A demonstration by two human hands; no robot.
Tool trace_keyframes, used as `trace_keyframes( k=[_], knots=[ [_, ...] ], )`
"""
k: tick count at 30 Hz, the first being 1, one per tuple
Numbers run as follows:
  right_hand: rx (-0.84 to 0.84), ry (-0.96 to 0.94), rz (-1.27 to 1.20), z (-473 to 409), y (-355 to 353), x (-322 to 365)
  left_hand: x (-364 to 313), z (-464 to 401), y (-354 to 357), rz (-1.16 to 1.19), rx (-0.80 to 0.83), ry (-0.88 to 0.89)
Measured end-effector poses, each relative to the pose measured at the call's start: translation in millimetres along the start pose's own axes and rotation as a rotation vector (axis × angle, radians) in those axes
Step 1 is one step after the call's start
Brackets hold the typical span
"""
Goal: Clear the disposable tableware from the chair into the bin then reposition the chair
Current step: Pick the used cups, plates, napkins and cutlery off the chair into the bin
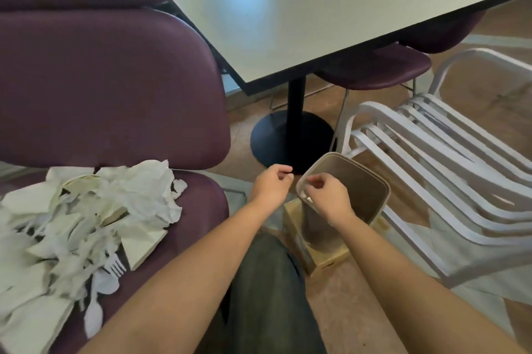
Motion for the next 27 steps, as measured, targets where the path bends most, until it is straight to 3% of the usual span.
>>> trace_keyframes(
  k=[13,22,27],
  knots=[
    [0.255,-0.201,-0.009,46.1,132.2,115.2,87.3,66.8,-180.0,0.057,-0.353,-0.058],
    [0.463,-0.275,0.047,73.9,217.6,152.3,149.5,91.7,-246.7,0.059,-0.484,-0.109],
    [0.443,-0.34,0.112,79.4,248.3,156.2,174.3,94.3,-258.8,0.101,-0.482,-0.117]
  ],
)
Point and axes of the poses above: each hand's wrist, its own z-axis away from the middle knuckle, its own y-axis out of the palm, x = y × z, the point moved 2 cm from there along -z, towards the middle knuckle, and after that the axes turned 7 degrees about -y, right-handed, at the moved point
